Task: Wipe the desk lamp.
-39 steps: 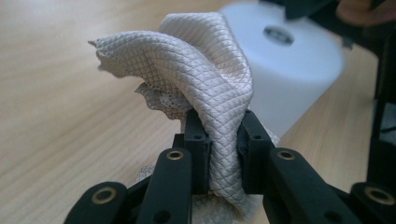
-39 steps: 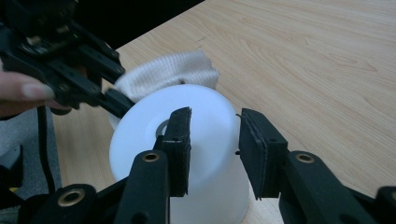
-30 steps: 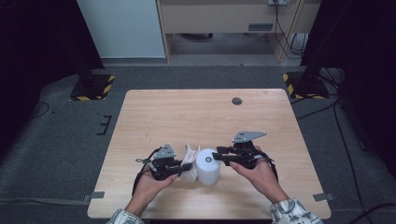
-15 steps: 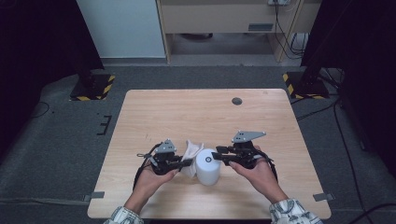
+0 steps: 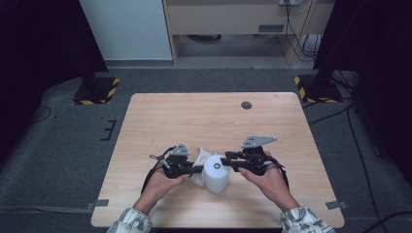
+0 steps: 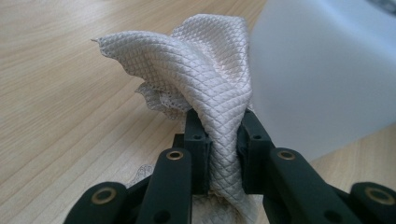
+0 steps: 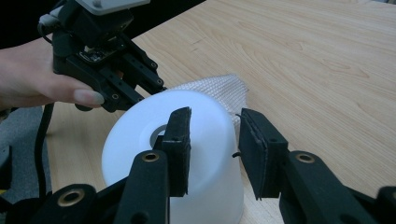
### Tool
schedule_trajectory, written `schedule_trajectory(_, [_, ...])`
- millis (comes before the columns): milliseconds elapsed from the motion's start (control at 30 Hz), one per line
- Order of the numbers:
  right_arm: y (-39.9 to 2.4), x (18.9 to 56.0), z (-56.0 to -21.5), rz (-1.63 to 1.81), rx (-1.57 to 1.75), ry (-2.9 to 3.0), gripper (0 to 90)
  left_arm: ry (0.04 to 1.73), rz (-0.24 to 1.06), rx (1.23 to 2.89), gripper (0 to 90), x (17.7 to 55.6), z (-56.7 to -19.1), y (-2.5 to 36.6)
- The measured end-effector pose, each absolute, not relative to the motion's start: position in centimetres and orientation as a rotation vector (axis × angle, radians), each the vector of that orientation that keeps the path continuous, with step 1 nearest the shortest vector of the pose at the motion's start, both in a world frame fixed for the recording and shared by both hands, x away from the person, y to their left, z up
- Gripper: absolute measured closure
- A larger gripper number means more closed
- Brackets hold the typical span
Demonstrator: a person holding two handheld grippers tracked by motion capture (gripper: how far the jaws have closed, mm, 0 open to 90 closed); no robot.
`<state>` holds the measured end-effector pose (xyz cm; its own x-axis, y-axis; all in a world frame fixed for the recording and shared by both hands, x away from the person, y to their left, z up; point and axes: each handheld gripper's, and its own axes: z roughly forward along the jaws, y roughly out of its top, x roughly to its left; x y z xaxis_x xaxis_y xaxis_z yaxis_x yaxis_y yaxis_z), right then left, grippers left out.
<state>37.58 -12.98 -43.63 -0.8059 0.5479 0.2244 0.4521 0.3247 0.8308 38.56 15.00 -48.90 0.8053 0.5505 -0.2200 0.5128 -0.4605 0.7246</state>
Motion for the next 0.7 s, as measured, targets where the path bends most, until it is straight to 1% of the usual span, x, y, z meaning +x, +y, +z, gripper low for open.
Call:
schedule_trajectory(100, [-13.0, 37.6, -43.6, 1.502, 0.939, 2.476, 64.5, 0.790, 0.064, 2.139, 76.6, 38.7, -48.7, 14.9])
schedule_trajectory(267, [-12.9, 37.6, -43.6, 1.500, 0.937, 2.474, 64.6, 0.779, 0.061, 2.084, 76.6, 38.8, -47.6, 15.2])
schedule_trajectory(400, [-12.9, 37.6, -43.6, 1.500, 0.935, 2.475, 64.5, 0.783, 0.047, 2.130, 76.5, 38.8, -48.2, 14.9])
schedule_trajectory(600, [-12.9, 37.6, -43.6, 1.499, 0.936, 2.475, 64.6, 0.791, 0.062, 2.198, 76.6, 38.9, -49.7, 14.2])
schedule_trajectory(700, [-12.8, 37.6, -43.6, 1.501, 0.932, 2.473, 64.6, 0.795, 0.059, 2.199, 76.6, 39.0, -49.8, 14.1])
